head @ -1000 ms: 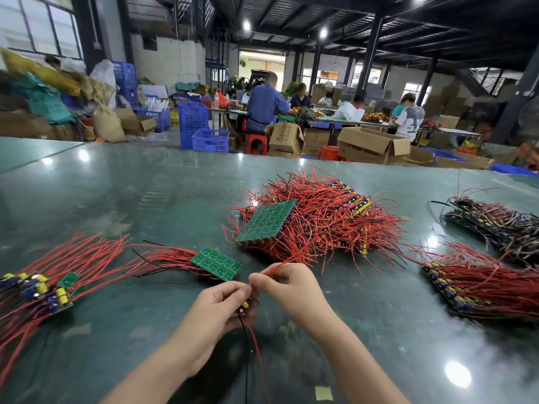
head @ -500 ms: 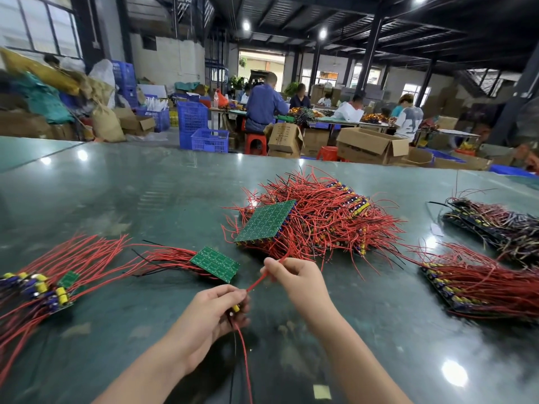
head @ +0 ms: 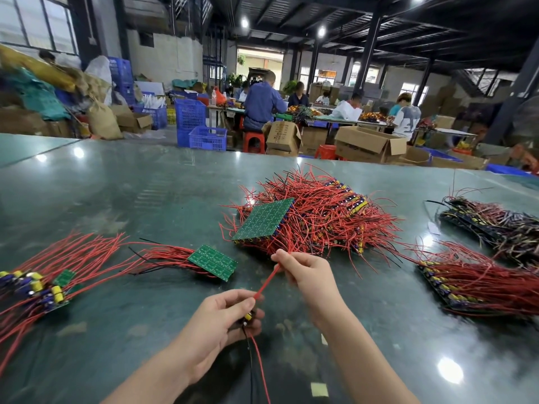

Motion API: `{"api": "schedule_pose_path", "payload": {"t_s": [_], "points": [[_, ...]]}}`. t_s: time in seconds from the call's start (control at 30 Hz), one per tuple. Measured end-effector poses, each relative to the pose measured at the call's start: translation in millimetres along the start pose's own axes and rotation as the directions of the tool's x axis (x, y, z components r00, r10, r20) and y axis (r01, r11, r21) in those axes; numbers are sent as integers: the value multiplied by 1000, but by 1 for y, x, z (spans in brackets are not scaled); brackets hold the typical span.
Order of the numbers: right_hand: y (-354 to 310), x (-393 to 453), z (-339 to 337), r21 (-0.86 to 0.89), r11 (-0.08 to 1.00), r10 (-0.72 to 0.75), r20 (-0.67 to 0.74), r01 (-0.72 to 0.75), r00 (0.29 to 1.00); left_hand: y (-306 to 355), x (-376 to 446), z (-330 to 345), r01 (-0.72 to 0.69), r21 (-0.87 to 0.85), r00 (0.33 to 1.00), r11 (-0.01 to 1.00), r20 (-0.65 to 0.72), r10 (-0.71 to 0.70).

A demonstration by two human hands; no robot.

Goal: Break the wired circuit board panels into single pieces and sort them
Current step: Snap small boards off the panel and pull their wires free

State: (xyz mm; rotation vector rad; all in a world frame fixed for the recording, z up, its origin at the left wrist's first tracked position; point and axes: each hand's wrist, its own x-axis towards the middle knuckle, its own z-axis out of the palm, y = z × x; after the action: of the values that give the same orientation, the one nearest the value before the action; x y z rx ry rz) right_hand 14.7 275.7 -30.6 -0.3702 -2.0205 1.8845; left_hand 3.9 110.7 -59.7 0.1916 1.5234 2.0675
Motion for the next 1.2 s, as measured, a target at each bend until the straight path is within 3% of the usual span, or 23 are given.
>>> {"api": "schedule_pose_path", "payload": {"t_s": [0.17,0.27,0.37,0.47,0.67,0.73,0.83,0.97,1.07,1.2], "points": [[2,0,2,220,968,111,57,-121,992,0,-5,5,20,119,996,993,82,-30],[1,0,1,-14,1000,-16,-48,16,999,-1,-7,8,9,192,997,981,74,-24],[-1,3,-5,-14,999,-47,-137,46,989,0,-10,9,16,193,996,981,80,-32],[-2,2,-7,6,998,-58,-123,59,991,-1,-9,10,7,239,994,971,107,-33],[-5,4,-10,-256,941,-256,-101,223,961,-3,-7,9,-5,321,992,947,122,-36],[-7,3,-15,-173,970,-189,-89,172,978,-3,-7,9,-7,330,986,944,157,-47],[-9,2,-15,152,988,21,-41,-14,999,-3,-9,10,-13,344,969,939,235,-73],[-12,2,-8,552,771,292,136,-318,947,-3,-11,9,-44,348,949,936,308,-70],[-12,2,-6,660,621,387,210,-422,898,-2,-10,7,-60,367,947,928,315,-63],[-11,4,-8,700,565,370,257,-436,893,-2,-11,8,-104,361,950,927,312,-15]]}}
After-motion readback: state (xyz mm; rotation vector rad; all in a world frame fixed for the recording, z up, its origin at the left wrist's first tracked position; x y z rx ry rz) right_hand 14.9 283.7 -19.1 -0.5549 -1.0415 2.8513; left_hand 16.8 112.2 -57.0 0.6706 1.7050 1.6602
